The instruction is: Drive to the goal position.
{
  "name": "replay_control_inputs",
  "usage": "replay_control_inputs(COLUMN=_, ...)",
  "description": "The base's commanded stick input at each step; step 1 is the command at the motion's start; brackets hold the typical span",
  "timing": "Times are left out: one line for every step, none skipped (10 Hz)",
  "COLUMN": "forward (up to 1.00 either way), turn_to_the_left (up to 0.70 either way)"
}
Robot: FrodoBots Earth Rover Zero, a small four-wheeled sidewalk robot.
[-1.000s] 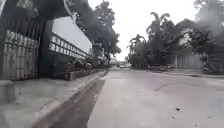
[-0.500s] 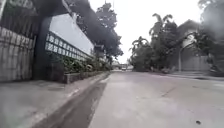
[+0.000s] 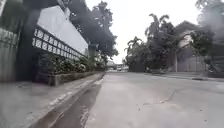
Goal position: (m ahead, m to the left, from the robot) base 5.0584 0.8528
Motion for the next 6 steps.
replay_control_inputs(forward=0.7, turn_to_the_left=0.0)
replay_control_inputs(forward=0.7, turn_to_the_left=0.0)
replay_control_inputs(forward=0.7, turn_to_the_left=0.0)
replay_control_inputs(forward=0.7, turn_to_the_left=0.0)
replay_control_inputs(forward=0.7, turn_to_the_left=0.0)
replay_control_inputs(forward=0.7, turn_to_the_left=0.0)
